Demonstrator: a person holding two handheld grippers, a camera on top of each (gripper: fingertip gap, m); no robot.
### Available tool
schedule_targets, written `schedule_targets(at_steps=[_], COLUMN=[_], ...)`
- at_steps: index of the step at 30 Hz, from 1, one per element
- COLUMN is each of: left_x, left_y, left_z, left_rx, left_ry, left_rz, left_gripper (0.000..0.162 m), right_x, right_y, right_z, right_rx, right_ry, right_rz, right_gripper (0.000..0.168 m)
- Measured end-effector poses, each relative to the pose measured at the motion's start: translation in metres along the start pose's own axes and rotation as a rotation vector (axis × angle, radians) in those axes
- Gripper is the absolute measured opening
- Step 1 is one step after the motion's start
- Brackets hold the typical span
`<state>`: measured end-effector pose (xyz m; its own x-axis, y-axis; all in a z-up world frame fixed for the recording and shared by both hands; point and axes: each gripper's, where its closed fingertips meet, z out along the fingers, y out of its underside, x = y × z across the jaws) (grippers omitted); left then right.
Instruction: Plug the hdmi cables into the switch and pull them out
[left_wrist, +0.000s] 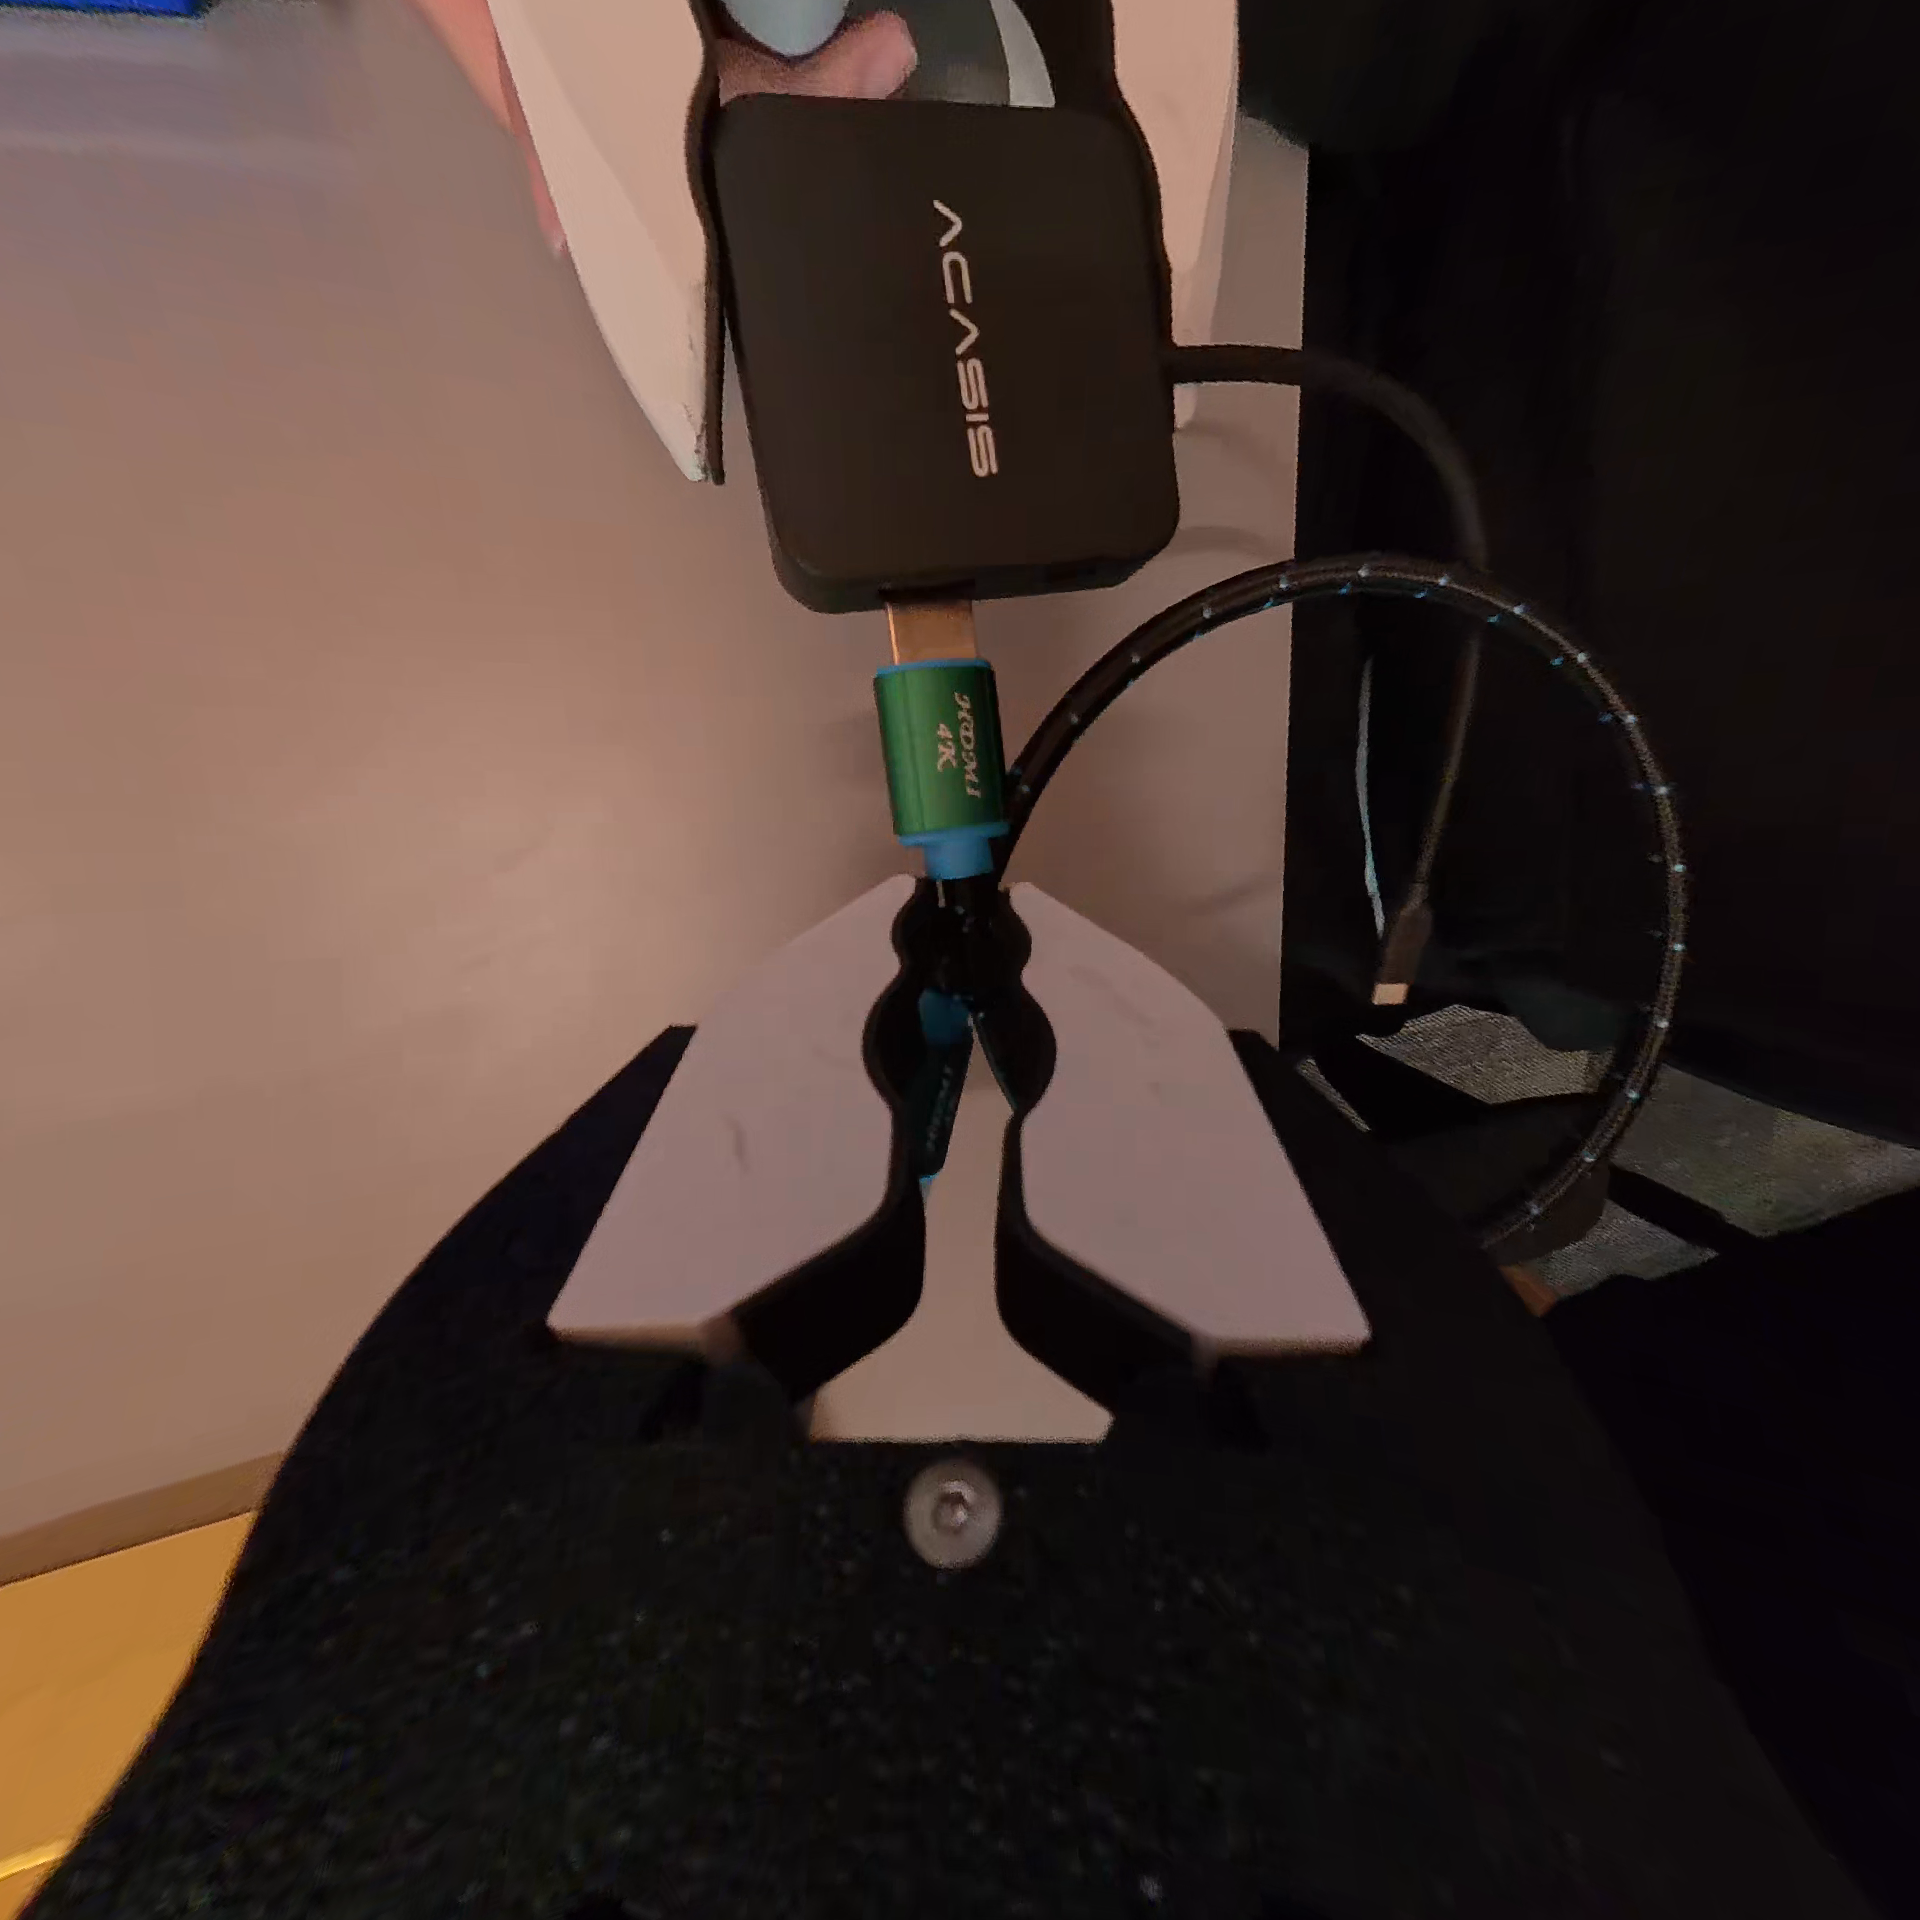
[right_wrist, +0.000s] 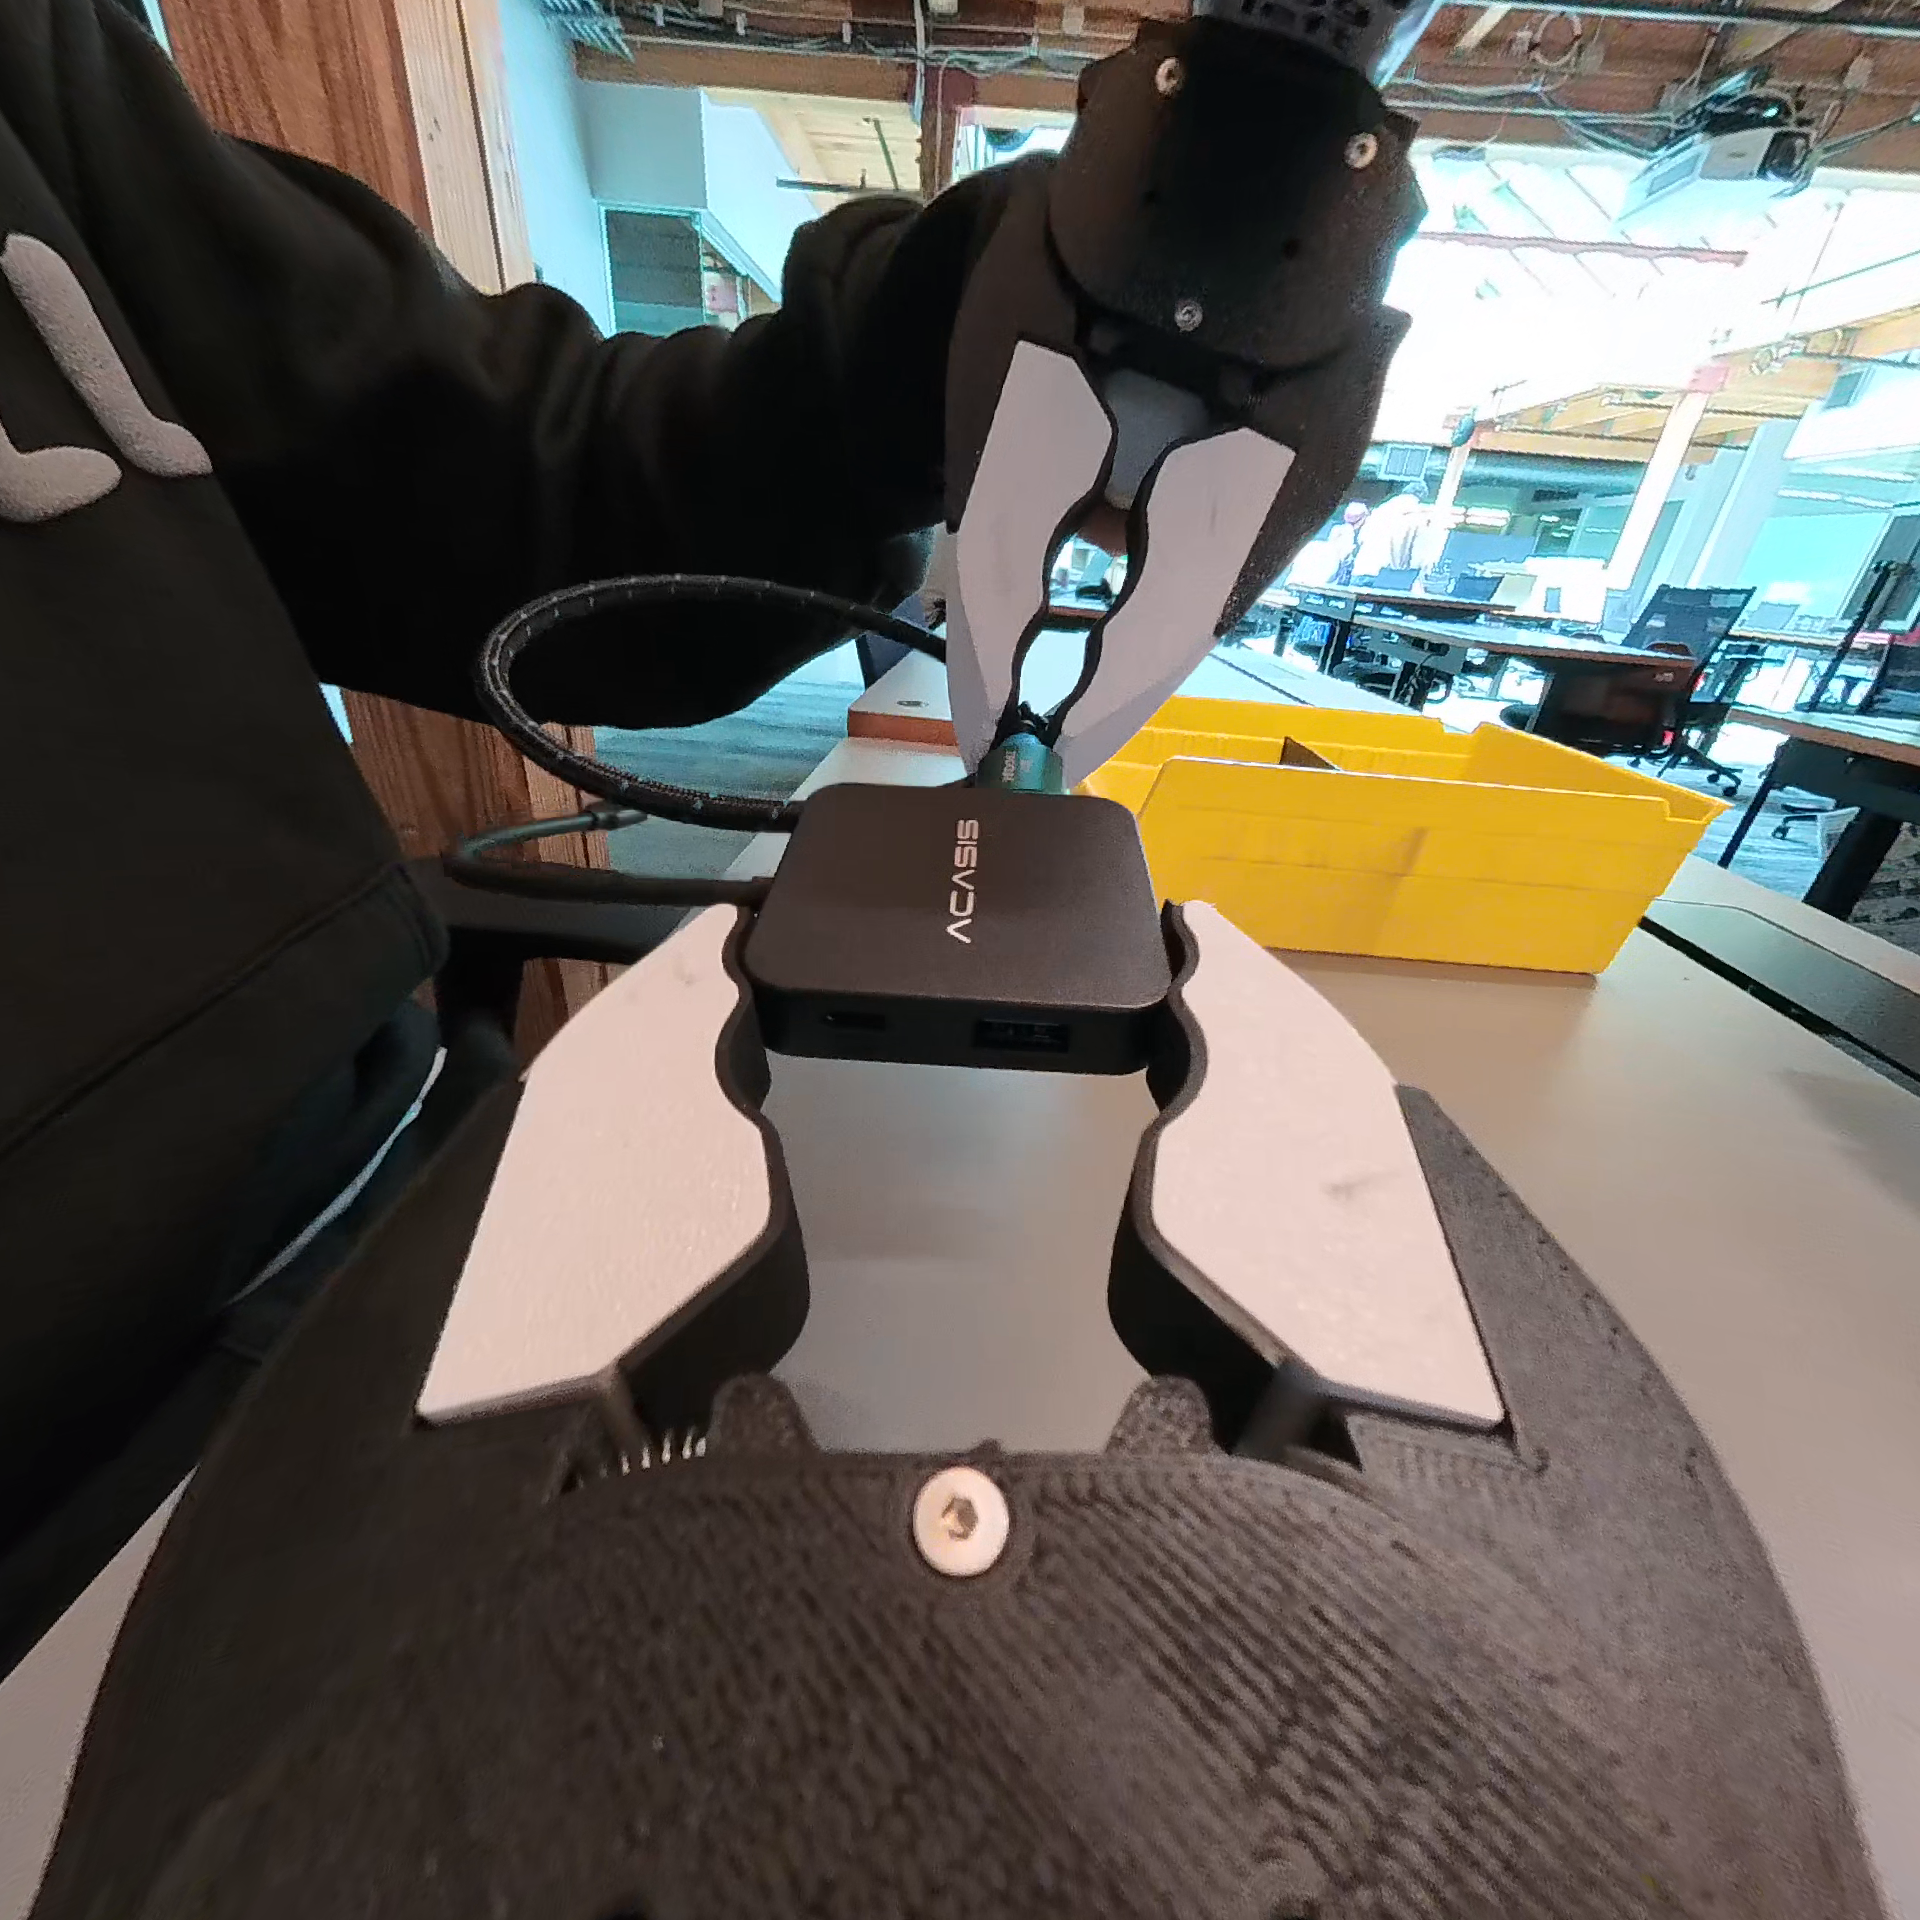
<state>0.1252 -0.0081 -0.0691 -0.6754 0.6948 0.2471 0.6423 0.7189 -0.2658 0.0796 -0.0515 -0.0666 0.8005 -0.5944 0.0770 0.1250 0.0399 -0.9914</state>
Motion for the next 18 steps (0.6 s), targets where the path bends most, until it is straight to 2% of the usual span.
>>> schedule_targets(at_steps=[10,18], left_x=[0.0057,0.0058], left_y=[0.0052,-0.0002], left_z=[0.0049,0.0023], left_rx=[-0.032,0.026], left_ry=[0.047,0.050], left_rz=[-0.035,-0.094], left_gripper=[0.010,0.009], right_x=[-0.0031,-0.0027], right_y=[0.0081,0.0034], right_z=[0.0034,0.0044], right_rx=[-0.042,-0.011], right_ry=[-0.018,-0.002], right_rz=[-0.014,-0.051], right_gripper=[0.073,0.073])
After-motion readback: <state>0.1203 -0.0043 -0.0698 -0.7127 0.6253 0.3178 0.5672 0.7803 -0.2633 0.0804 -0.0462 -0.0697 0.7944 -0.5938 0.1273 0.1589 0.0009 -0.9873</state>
